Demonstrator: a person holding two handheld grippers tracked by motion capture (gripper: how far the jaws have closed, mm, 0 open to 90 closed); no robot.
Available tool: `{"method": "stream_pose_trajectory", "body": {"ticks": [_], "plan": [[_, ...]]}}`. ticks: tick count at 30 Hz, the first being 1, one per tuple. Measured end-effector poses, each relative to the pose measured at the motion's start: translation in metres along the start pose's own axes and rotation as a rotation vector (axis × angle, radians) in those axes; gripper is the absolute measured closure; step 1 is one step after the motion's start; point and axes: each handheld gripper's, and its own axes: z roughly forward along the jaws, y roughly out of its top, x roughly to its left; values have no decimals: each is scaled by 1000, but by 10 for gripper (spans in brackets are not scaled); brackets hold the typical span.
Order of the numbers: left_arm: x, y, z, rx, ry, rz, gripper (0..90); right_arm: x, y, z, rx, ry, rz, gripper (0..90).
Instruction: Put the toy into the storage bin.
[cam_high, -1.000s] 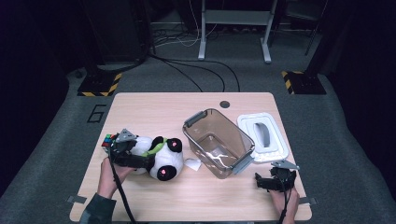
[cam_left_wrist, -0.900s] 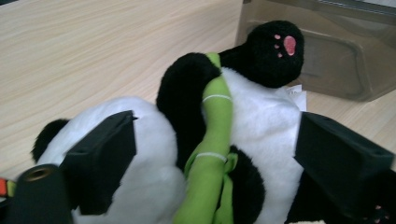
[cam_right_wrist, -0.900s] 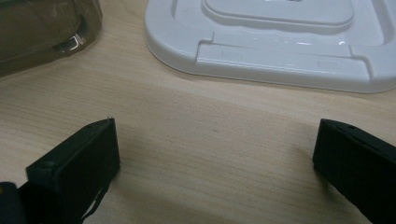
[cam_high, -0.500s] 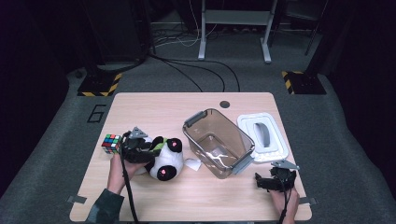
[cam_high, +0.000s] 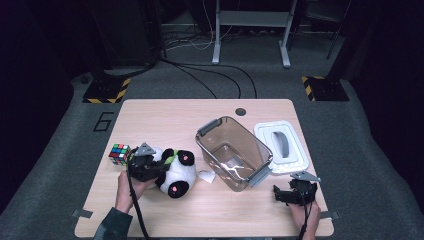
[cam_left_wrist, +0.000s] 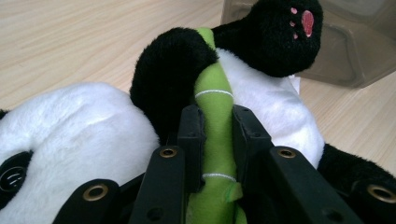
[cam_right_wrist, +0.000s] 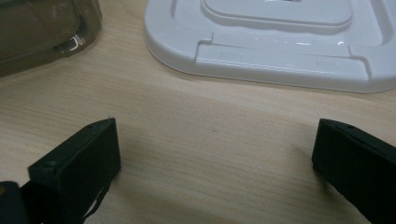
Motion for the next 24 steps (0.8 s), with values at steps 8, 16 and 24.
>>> {"method": "stream_pose_trajectory", "body": {"ticks": [8,16,24], "plan": [[-4,-2,-10,-17,20,64,762,0,0,0,0,0,0,7],[-3,-1,-27,-44,26,106,763,0,0,0,0,0,-1,7],[-4,6,-42,-70,33,132,764,0,0,0,0,0,0,7]]}}
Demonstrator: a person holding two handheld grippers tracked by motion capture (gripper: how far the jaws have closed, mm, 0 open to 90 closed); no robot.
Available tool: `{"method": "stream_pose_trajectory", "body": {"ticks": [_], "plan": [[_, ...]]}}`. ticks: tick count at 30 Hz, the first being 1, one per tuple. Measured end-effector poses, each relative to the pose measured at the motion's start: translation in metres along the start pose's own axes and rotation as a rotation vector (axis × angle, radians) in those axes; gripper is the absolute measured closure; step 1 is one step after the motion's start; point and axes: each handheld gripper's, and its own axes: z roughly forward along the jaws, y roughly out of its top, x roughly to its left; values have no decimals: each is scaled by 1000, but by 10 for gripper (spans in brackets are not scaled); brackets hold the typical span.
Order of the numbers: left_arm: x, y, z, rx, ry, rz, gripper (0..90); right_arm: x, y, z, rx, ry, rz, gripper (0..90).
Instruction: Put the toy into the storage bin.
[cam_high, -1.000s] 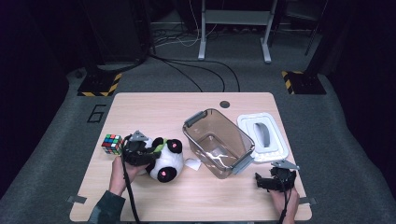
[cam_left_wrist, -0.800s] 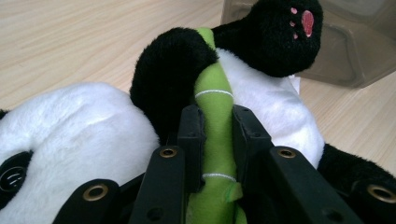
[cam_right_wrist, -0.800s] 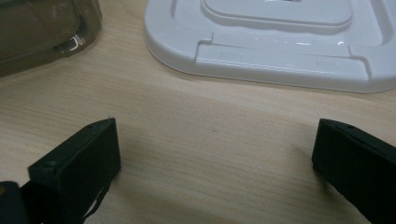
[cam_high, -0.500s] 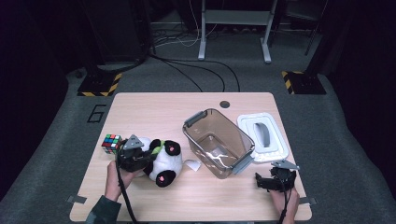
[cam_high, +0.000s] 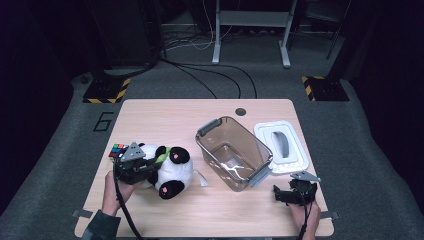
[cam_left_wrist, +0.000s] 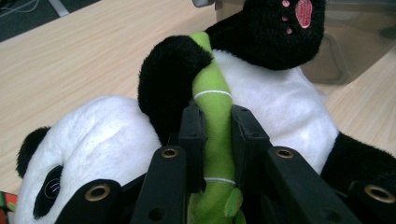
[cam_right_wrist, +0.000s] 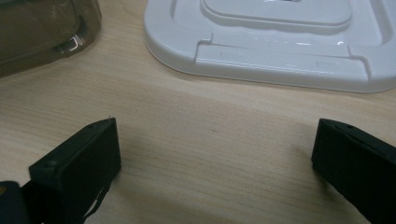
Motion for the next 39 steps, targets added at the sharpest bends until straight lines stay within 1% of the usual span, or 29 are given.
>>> {"method": "stream_pose_trajectory", "body": {"ticks": [8,13,17,24,25,30,31,32,34,37,38,39], "plan": [[-1,12,-12,-12,-4,30,764,0,0,0,0,0,0,7],[-1,21,-17,-11,-16,54,764,0,0,0,0,0,0,7],[-2,28,-22,-23,-17,70,764,0,0,0,0,0,0,7],[-2,39,-26,-26,-27,93,765,0,0,0,0,0,1,7],[-3,42,-26,-34,-24,95,765,0,0,0,0,0,0,7],[-3,51,-30,-39,-40,110,764,0,0,0,0,0,1,8],[-4,54,-30,-49,-33,111,764,0,0,0,0,0,1,7],[-4,56,-31,-45,-43,112,765,0,0,0,0,0,0,8],[-5,60,-32,-56,-40,118,764,0,0,0,0,0,1,8],[-7,68,-33,-58,-48,133,764,0,0,0,0,0,1,7],[-8,70,-33,-64,-44,137,764,0,0,0,0,0,1,7],[-8,73,-34,-64,-45,148,764,0,0,0,0,0,1,8]]}}
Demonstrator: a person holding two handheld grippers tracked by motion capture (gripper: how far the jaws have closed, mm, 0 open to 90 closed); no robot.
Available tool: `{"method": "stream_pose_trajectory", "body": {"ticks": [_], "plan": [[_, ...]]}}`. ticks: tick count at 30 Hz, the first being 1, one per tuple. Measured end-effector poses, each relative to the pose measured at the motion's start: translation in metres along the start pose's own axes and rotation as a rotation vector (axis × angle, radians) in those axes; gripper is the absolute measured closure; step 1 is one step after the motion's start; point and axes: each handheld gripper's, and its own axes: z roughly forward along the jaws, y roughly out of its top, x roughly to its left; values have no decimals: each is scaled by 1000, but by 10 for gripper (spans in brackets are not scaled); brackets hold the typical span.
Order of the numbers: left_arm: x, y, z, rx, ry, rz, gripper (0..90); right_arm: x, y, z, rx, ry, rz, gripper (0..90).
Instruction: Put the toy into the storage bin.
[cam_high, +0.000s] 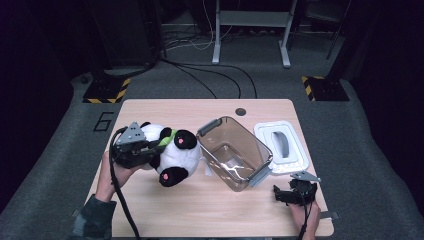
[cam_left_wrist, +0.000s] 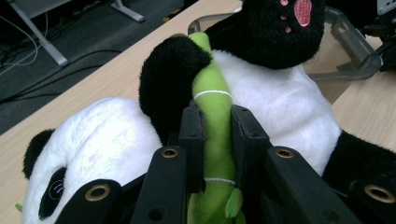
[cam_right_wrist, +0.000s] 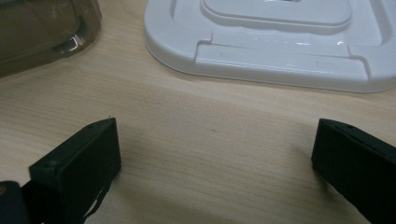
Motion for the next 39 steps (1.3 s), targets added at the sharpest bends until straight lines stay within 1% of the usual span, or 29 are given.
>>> {"method": "stream_pose_trajectory", "body": {"ticks": [2,3,4,7,8,11,13,14,15,16,18,19,22,23,25,27,29,33,36,39], "plan": [[0,5,-1,-7,-1,9,764,0,0,0,0,0,-1,7],[-1,7,0,-13,-2,6,764,0,0,0,0,0,0,8],[0,11,-1,-12,-6,18,764,0,0,0,0,0,0,7],[-2,18,0,-21,-6,27,764,0,0,0,0,0,0,8],[-2,21,1,-19,-6,36,764,0,0,0,0,0,0,7],[-4,30,4,-24,-15,46,764,0,0,0,0,0,0,8],[-4,35,5,-27,-18,61,764,0,0,0,0,0,0,7],[-4,38,7,-29,-27,67,764,0,0,0,0,0,0,8],[-5,40,8,-31,-33,58,764,0,0,0,0,0,0,8],[-4,43,9,-31,-37,69,764,0,0,0,0,0,0,8],[-4,47,11,-31,-39,81,764,0,0,0,0,0,0,7],[-5,49,13,-38,-44,80,764,0,0,0,0,0,0,7],[-4,54,17,-44,-53,106,764,0,0,0,0,0,0,8],[-4,55,19,-47,-56,102,764,0,0,0,0,0,0,8],[-4,58,22,-48,-64,110,764,0,0,0,0,1,-1,8],[-3,60,25,-47,-66,130,764,0,0,0,-1,1,0,8],[-4,63,28,-49,-74,128,764,0,0,0,0,1,0,8],[-4,69,34,-46,-81,152,763,0,0,0,0,1,0,8],[-6,73,39,-49,-89,155,763,0,0,0,0,1,0,9],[-7,79,43,-46,-100,171,763,0,0,0,0,1,0,9]]}}
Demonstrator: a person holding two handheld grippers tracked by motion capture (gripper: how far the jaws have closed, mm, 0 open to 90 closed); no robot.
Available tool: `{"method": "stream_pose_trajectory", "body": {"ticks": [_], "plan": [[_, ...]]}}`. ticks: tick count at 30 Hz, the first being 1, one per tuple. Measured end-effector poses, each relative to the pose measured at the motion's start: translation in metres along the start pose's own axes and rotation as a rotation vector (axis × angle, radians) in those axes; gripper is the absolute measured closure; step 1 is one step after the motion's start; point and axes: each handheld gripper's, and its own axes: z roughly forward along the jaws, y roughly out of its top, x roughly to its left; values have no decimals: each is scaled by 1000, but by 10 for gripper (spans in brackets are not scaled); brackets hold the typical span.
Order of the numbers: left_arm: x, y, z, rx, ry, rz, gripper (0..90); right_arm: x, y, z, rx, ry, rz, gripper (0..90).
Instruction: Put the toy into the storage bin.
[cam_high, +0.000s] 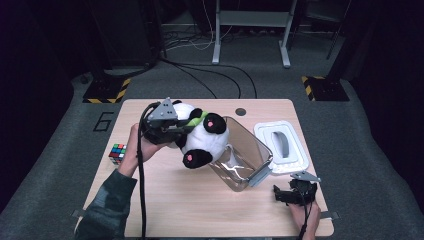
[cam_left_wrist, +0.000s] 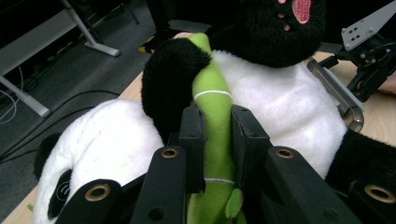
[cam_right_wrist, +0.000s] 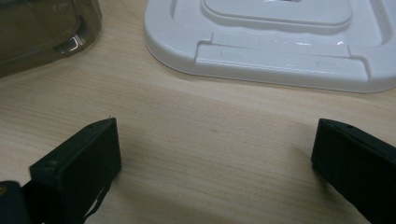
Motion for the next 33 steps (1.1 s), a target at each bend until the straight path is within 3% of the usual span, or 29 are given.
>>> {"method": "stream_pose_trajectory", "body": {"ticks": [18,25,33], "plan": [[-5,28,38,-2,-85,81,762,0,0,0,-1,0,0,10],[-8,37,54,5,-115,132,762,0,0,0,0,0,3,11],[-12,40,70,18,-135,145,762,0,0,0,-1,0,5,11]]}}
